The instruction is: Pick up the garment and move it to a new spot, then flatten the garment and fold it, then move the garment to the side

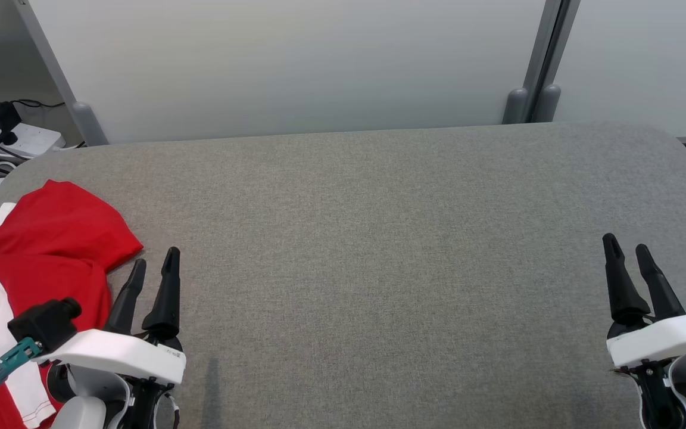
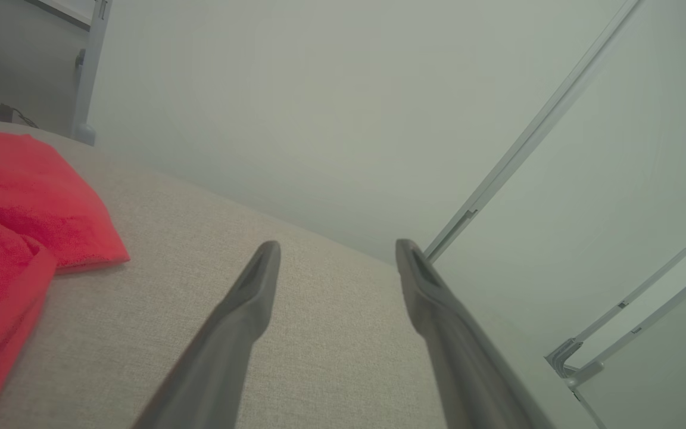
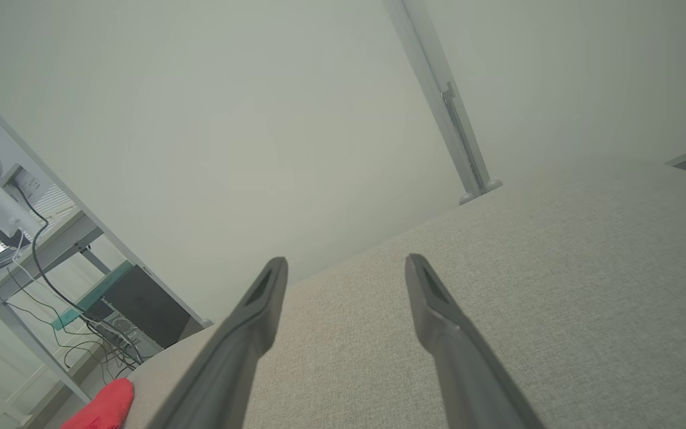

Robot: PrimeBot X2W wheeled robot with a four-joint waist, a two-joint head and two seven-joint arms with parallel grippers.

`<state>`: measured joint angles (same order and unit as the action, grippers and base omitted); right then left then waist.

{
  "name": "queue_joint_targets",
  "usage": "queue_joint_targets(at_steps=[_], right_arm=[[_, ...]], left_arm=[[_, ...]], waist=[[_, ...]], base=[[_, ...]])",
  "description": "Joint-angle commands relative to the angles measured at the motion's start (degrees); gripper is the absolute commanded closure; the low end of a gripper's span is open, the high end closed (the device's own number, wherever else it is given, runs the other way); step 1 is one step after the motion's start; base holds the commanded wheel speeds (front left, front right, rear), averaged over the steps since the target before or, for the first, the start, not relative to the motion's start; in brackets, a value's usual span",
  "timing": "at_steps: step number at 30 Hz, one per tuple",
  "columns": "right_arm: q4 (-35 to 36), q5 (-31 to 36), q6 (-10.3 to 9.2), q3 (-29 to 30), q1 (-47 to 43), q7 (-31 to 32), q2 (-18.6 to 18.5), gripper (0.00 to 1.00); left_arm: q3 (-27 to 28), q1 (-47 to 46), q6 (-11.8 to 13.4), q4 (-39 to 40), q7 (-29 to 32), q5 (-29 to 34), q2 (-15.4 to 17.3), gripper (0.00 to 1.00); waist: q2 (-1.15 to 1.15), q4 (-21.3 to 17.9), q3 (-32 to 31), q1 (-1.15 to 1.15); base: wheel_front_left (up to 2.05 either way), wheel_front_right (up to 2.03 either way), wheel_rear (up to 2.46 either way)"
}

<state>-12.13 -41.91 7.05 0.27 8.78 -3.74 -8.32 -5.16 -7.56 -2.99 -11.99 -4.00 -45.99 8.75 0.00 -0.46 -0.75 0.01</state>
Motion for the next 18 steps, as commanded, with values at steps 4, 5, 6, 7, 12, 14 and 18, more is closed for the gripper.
queue_joint_targets(at_steps=[4, 5, 6, 7, 12, 14, 18], right_arm=[[0.5, 4.6, 0.31, -1.3, 2.4, -1.4, -1.4, 0.0], [0.3, 5.5, 0.31, -1.5, 2.3, -1.6, -1.4, 0.0], [0.1, 6.3, 0.32, -1.6, 2.3, -1.8, -1.4, 0.0], [-0.2, 7.2, 0.32, -1.7, 2.3, -1.9, -1.4, 0.0], [-1.3, 11.5, 0.33, -1.6, 2.0, -2.8, -1.3, 0.0], [-1.9, 13.2, 0.33, -1.6, 1.8, -3.1, -1.3, 0.0], [-3.1, 16.3, 0.34, -1.7, 1.5, -3.8, -1.1, 0.0]], left_arm=[[0.0, -3.7, 0.9, 0.9, -1.2, 4.2, 1.9, 0.0], [-0.2, -3.7, 1.0, 0.7, -1.3, 4.9, 2.0, 0.0], [-0.4, -3.7, 1.1, 0.5, -1.5, 5.7, 2.1, 0.0], [-0.5, -3.7, 1.3, 0.3, -1.7, 6.4, 2.2, 0.0], [-1.2, -3.7, 1.9, -1.3, -2.5, 9.5, 2.6, 0.0], [-1.5, -3.8, 2.3, -1.9, -2.8, 11.0, 2.9, 0.0], [-2.1, -4.2, 3.0, -2.7, -3.5, 13.9, 3.3, 0.0]], waist=[[0.0, 0.0, -0.1, 0.0], [0.0, 0.0, -0.2, 0.0], [0.0, 0.0, -0.2, 0.0], [0.0, 0.0, -0.2, 0.0], [0.0, 0.1, -0.4, 0.0], [0.0, 0.2, -0.4, 0.0], [0.0, 0.3, -0.5, 0.0]], base=[[0.0, 0.0, 0.0], [0.0, 0.0, 0.0], [0.0, 0.0, 0.0], [0.0, 0.0, 0.0], [0.0, 0.0, 0.0], [0.0, 0.0, 0.0], [0.0, 0.0, 0.0]])
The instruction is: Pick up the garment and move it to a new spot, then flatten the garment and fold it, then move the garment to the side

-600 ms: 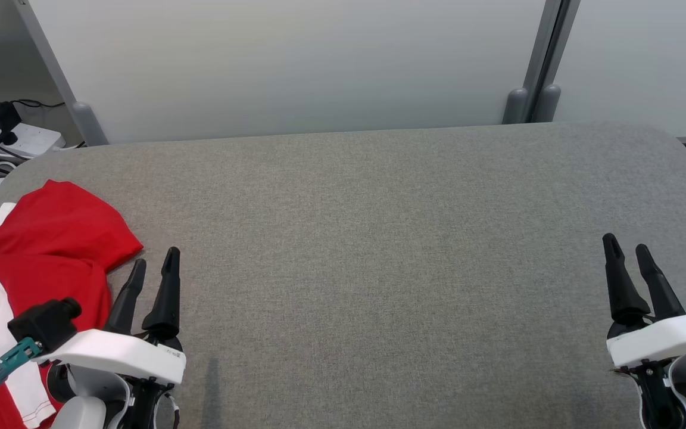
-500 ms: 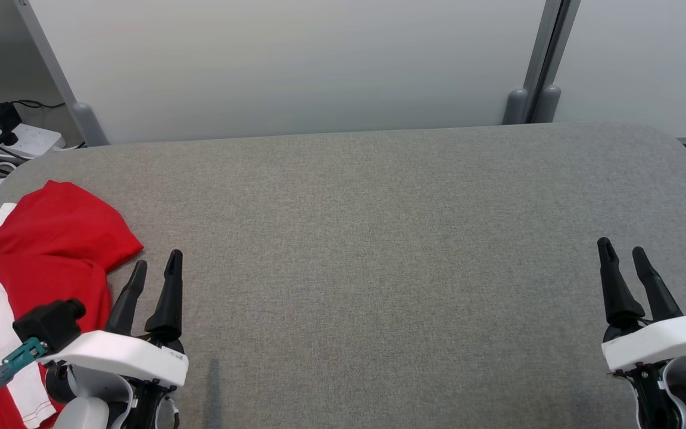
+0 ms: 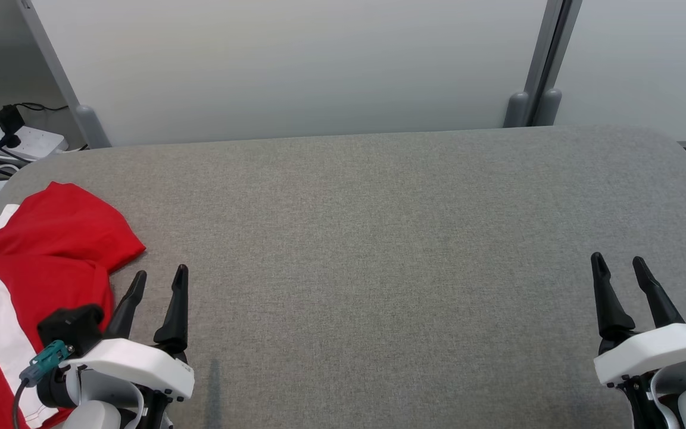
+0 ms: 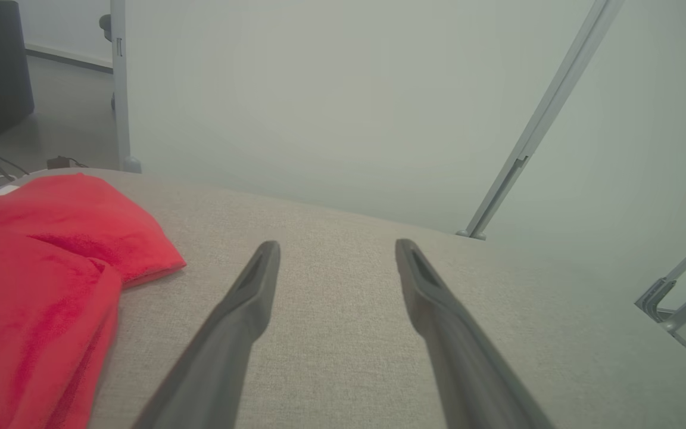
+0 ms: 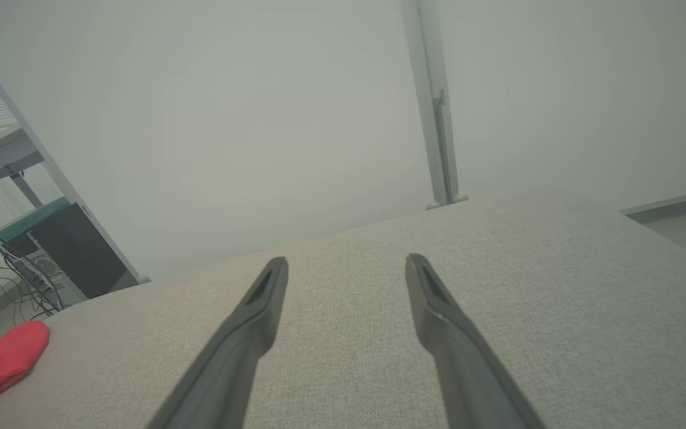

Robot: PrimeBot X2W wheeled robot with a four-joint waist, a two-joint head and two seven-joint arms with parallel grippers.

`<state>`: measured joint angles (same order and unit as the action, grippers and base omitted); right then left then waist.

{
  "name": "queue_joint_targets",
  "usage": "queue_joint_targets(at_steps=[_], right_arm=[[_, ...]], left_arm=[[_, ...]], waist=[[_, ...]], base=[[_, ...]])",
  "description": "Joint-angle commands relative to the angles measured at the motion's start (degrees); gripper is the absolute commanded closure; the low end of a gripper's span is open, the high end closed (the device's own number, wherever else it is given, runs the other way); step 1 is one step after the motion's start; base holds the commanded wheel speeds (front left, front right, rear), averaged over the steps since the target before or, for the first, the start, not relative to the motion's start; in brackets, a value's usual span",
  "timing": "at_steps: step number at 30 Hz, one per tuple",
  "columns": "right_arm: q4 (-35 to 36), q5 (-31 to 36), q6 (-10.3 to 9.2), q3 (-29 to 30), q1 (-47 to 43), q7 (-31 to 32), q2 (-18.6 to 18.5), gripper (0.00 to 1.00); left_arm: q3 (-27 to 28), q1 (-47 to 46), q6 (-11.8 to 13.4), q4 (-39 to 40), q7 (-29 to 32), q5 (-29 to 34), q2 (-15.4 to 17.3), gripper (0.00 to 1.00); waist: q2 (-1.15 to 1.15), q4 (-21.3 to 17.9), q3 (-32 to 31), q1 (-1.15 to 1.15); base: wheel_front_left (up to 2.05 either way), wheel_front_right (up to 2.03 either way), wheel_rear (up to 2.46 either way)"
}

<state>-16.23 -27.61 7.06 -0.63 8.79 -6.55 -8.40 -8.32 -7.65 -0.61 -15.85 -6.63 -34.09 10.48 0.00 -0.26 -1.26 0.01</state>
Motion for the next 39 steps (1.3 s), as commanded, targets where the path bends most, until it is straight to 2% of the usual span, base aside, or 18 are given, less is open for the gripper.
queue_joint_targets(at_steps=[1, 10, 19, 39], right_arm=[[0.7, 2.6, 0.33, -0.8, 1.4, -1.1, -1.0, 0.0], [-0.9, 7.1, 0.35, -0.4, 0.9, -2.7, -0.4, 0.0], [-2.5, 9.4, 0.37, -1.4, 1.0, -4.1, -0.4, 0.0], [-4.5, 14.1, 0.42, -4.4, 2.1, -7.3, -2.4, 0.0]], left_arm=[[0.9, -4.3, 0.8, 0.9, -1.0, 2.6, 1.6, 0.0], [0.2, -5.2, 1.7, -1.0, -1.9, 7.0, 1.8, 0.0], [1.6, -4.9, 1.8, -2.6, -1.0, 7.9, 1.4, 0.0], [1.8, -5.4, 3.6, -3.8, -1.5, 14.5, 1.7, 0.0]], waist=[[0.0, 0.1, 0.0, 0.0], [0.0, 0.2, -0.2, 0.0], [0.0, 0.2, -0.4, 0.0], [0.0, 0.2, -0.8, -0.01]], base=[[0.0, 0.0, 0.0], [0.0, 0.0, 0.0], [0.0, 0.0, 0.0], [0.0, 0.0, 0.0]])
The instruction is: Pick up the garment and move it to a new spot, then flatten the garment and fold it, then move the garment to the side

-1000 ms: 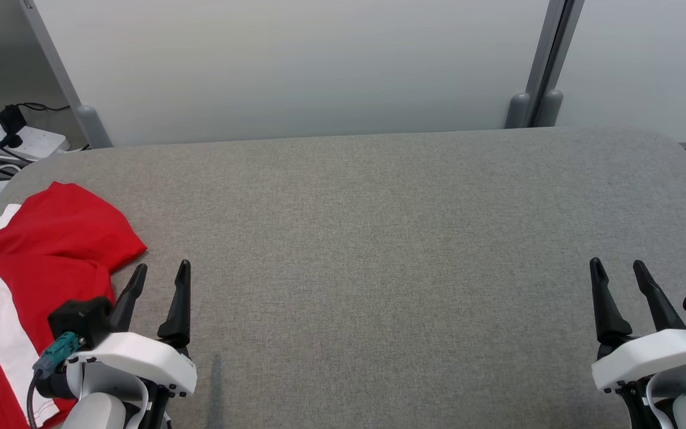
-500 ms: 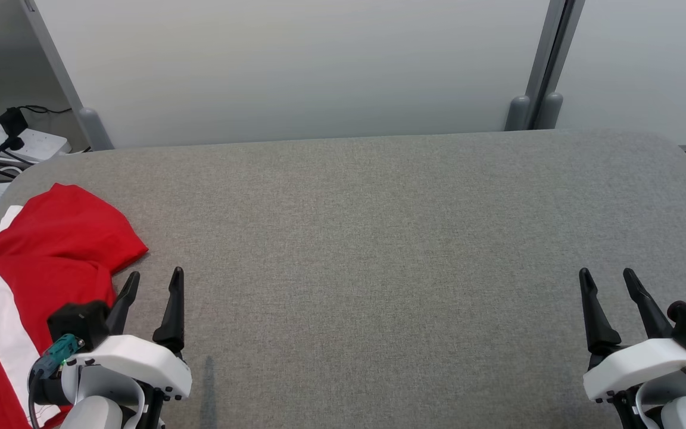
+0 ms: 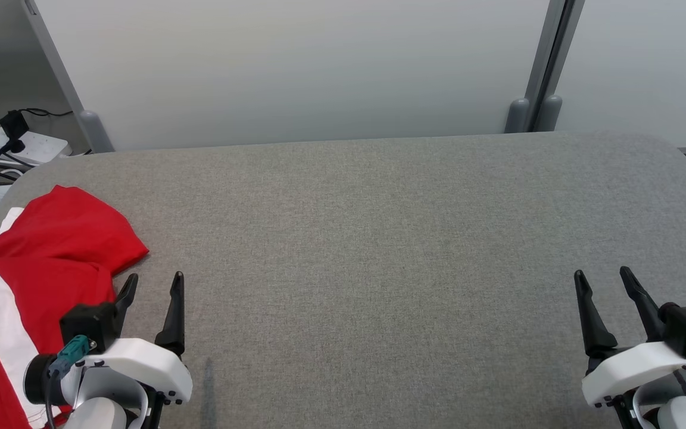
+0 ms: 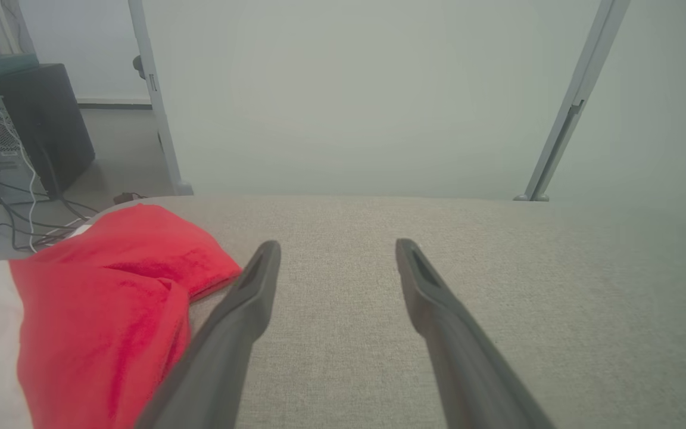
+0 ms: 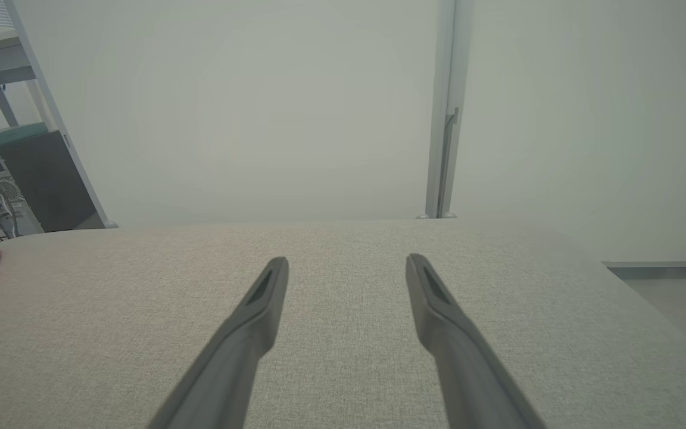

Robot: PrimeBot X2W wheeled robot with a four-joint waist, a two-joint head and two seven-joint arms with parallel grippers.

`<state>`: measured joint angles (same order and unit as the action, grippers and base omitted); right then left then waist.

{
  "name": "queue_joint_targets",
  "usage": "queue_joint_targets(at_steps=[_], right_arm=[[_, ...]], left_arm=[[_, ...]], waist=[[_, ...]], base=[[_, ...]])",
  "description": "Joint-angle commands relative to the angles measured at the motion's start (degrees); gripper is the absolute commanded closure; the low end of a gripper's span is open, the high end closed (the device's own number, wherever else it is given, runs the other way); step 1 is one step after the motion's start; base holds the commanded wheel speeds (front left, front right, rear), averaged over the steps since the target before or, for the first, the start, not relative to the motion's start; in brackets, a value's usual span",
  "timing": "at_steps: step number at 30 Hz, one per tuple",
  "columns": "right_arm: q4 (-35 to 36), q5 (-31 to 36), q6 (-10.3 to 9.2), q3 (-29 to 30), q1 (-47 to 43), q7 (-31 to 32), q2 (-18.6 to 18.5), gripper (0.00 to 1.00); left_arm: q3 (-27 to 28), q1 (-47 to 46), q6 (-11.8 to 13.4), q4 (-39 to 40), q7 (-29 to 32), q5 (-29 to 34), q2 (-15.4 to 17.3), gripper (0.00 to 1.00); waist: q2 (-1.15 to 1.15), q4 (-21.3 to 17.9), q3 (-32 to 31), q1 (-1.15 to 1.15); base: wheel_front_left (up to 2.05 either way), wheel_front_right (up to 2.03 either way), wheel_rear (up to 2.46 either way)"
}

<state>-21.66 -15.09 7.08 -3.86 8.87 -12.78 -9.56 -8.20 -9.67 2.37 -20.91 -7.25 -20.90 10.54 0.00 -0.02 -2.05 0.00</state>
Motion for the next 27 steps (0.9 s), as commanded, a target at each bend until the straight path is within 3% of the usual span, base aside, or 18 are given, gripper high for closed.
queue_joint_targets(at_steps=[1, 6, 27], right_arm=[[0.8, 2.0, 0.4, -1.4, 2.1, -1.2, -1.3, 0.0], [0.5, 3.6, 0.41, -1.9, 2.2, -2.1, -1.8, 0.0], [0.7, 0.6, 0.41, -1.7, 2.3, -2.2, -1.5, 0.0]], left_arm=[[1.7, -3.4, 0.7, 1.2, -0.9, 1.7, 1.6, 0.0], [1.4, -3.6, 1.1, 1.0, -1.1, 3.6, 1.9, 0.0], [1.4, -3.2, 1.5, 1.7, -0.4, 1.0, 1.6, 0.0]], waist=[[0.0, 0.0, 0.0, 0.0], [0.0, 0.1, 0.0, 0.0], [0.0, 1.4, 0.0, 0.0]], base=[[0.0, 0.0, 0.0], [0.0, 0.0, 0.0], [0.0, 0.0, 0.0]])
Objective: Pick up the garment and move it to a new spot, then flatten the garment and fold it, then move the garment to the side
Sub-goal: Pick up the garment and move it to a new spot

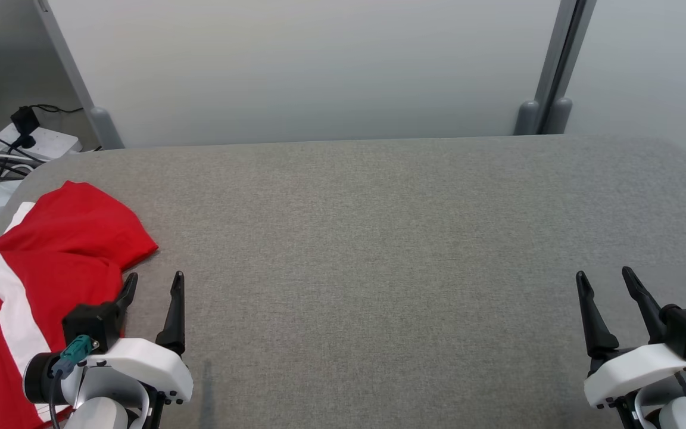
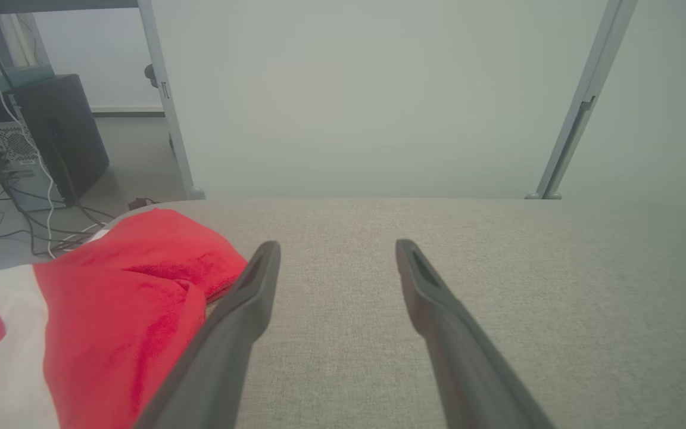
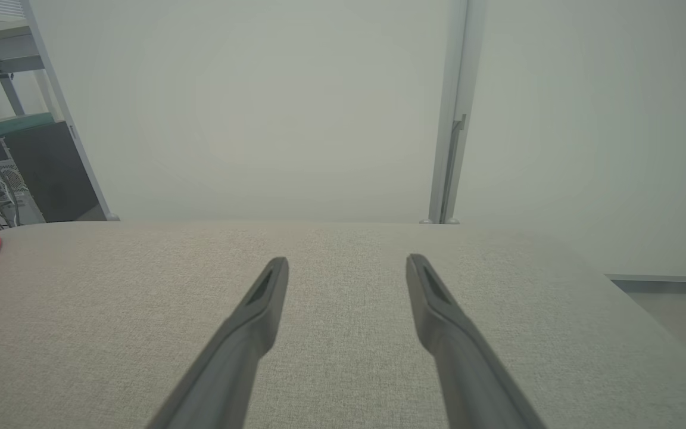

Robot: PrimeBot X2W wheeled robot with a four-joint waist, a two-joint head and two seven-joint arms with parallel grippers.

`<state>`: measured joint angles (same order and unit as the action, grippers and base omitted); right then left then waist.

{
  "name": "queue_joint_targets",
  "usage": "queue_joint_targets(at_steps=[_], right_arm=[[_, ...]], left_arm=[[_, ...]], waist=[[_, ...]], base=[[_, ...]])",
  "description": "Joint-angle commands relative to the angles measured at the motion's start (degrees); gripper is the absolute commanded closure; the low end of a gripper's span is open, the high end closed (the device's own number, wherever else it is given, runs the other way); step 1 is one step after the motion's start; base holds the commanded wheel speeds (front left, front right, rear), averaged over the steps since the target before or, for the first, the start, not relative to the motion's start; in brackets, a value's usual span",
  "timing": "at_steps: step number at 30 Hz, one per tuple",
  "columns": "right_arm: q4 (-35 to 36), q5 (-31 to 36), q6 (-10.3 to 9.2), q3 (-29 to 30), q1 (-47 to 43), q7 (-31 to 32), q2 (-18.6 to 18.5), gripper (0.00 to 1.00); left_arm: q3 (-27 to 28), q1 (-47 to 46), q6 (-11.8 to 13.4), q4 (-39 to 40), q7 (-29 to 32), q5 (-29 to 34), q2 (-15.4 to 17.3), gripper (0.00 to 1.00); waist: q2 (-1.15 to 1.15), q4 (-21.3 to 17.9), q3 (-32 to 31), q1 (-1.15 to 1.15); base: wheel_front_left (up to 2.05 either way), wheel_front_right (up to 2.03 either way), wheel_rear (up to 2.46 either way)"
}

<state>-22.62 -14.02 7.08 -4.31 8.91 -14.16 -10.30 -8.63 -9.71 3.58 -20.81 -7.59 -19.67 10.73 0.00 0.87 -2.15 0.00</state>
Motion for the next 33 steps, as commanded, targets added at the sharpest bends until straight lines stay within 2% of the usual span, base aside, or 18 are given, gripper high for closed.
queue_joint_targets(at_steps=[1, 6, 23, 27, 33], right_arm=[[1.9, -0.6, 0.41, -1.4, 2.2, -0.8, -0.8, 0.0], [3.0, -1.7, 0.41, -2.5, 2.4, -0.8, -0.6, 0.0], [6.2, -3.1, 0.41, -4.1, 1.6, -0.8, 2.2, 0.0], [6.6, -3.1, 0.41, -3.7, 1.0, -0.8, 2.6, 0.0], [6.7, -3.1, 0.41, -3.6, 0.6, -0.8, 3.2, 0.0]], left_arm=[[1.8, -3.2, 0.3, 1.7, -0.1, -0.3, 1.4, 0.0], [2.3, -3.5, 0.9, 2.0, -0.4, -0.8, 1.3, 0.0], [3.8, -0.9, 2.8, 4.1, -1.0, -2.9, 1.3, 0.0], [3.6, -0.7, 2.8, 4.2, -1.1, -3.2, 1.3, 0.0], [3.4, -0.7, 2.7, 4.0, -1.1, -3.5, 1.4, 0.0]], waist=[[0.0, 1.0, 0.1, 0.0], [0.0, 4.4, 0.3, 0.0], [0.0, 20.8, 0.2, 0.0], [0.0, 23.4, 0.1, 0.0], [0.0, 25.3, -0.1, 0.0]], base=[[0.0, 0.0, 0.0], [0.0, 0.0, 0.0], [0.0, 0.0, 0.0], [0.0, 0.0, 0.0], [0.0, 0.0, 0.0]])
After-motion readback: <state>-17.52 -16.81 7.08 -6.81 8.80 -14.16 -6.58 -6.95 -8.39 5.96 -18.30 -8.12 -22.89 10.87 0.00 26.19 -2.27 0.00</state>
